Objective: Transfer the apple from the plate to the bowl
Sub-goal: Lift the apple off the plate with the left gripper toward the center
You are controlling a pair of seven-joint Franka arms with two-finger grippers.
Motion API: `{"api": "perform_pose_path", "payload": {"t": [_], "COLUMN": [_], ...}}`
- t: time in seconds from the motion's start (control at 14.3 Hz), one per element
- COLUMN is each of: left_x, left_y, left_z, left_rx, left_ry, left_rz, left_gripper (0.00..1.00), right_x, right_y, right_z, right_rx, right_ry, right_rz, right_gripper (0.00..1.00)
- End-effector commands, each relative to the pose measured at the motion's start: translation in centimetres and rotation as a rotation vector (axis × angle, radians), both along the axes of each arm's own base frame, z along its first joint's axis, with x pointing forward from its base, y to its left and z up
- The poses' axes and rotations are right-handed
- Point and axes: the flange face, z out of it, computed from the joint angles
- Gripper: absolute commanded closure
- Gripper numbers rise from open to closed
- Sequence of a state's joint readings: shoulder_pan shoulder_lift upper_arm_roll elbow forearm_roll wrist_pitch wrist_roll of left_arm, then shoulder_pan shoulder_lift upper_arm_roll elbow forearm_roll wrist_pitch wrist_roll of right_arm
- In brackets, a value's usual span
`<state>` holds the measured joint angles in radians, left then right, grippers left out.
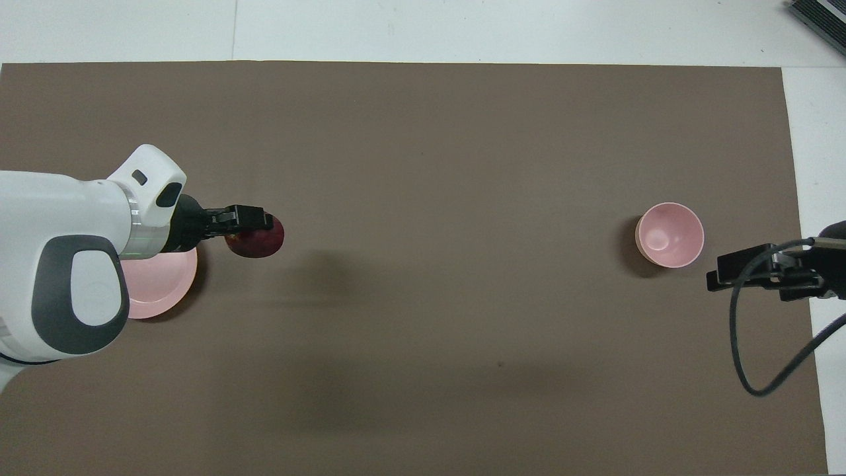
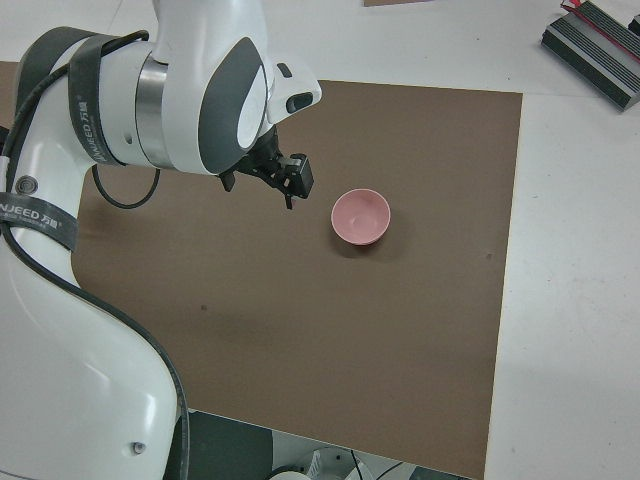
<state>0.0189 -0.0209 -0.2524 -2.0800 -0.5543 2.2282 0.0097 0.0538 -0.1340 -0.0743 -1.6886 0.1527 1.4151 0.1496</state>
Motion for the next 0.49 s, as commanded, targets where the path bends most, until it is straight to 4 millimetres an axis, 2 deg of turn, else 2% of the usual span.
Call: {"api": "perform_pose_path", "payload": {"t": [0.0, 0.21, 0.42], "left_x": [-0.9, -2.0, -3.6], "left_y": [-4.6, -9.7, -13.6], "left_z": [2.4, 4.7, 6.3], "left_rx": [-0.115, -0.324, -0.446], "left_ry": [0.051, 0.093, 0.063], "left_rz": [0.046, 0.083, 0.126], "left_gripper": [1.00, 1.00, 1.00], "right_x": [-0.5, 1.2, 2.5], "right_y": [-1.0, -0.4, 0.8], "right_z": [-1.1, -3.8, -6.2], "right_rx": [0.093, 0.201, 0.313], "right_ry": [0.046, 0.130, 0.216], "right_rz": [-0.091, -0.215, -0.315], "right_gripper": [0.00, 0.00, 0.00]}}
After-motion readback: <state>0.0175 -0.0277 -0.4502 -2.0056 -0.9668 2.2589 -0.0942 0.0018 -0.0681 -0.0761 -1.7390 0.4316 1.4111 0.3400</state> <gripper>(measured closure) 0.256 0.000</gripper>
